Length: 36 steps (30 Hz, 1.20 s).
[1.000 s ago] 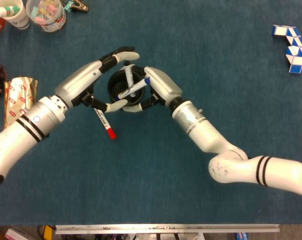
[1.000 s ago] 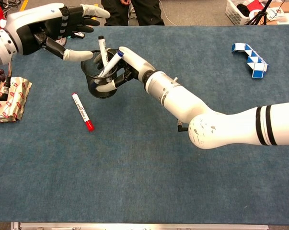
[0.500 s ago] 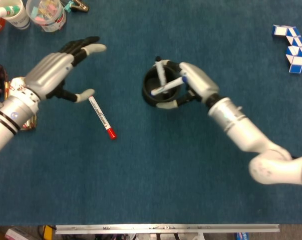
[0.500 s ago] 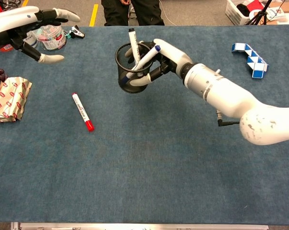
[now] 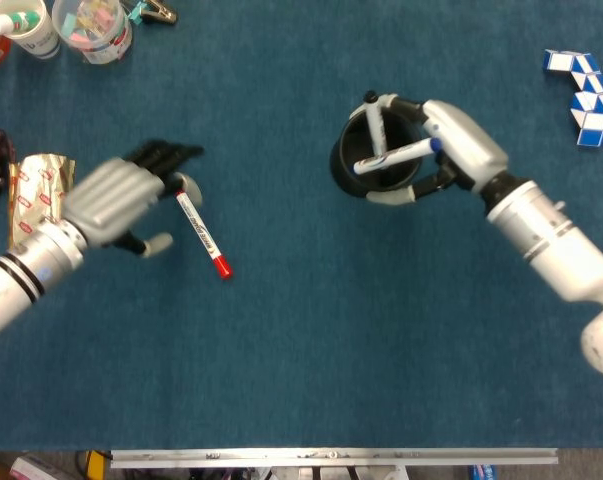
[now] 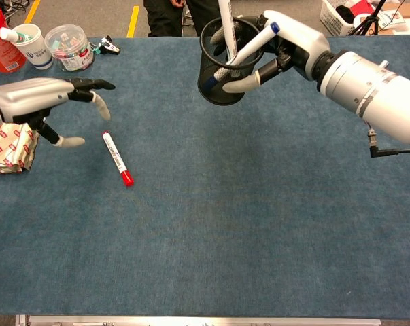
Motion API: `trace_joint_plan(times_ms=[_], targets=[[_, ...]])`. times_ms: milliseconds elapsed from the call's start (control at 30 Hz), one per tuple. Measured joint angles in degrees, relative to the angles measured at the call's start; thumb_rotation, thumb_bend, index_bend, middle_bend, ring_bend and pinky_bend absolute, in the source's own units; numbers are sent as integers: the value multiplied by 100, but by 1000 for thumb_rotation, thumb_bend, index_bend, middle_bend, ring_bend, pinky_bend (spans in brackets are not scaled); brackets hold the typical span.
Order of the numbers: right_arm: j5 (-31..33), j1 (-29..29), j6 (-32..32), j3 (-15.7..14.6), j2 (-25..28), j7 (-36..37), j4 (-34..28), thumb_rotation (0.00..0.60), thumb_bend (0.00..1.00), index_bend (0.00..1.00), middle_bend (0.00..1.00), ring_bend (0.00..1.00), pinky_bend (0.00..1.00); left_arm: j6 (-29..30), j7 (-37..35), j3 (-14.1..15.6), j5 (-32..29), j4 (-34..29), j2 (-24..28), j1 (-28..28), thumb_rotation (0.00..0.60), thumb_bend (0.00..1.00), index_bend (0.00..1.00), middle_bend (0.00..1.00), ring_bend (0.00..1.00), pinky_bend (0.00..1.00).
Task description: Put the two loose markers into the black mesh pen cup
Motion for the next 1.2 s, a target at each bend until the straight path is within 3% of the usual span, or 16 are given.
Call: trace_joint_plan(times_ms=[533,1200], targets=[[2,-112,164,-124,268,183,-115,600,263,422,421,312,255,420,1075,387,935,910,-1080,-183,600,298,413,10,0,0],[24,-135,230,-193,289,416,25,600,263,422,421,312,255,754,1177,732,1177,2034,-1820,-282,600,298,448,29,0,0]])
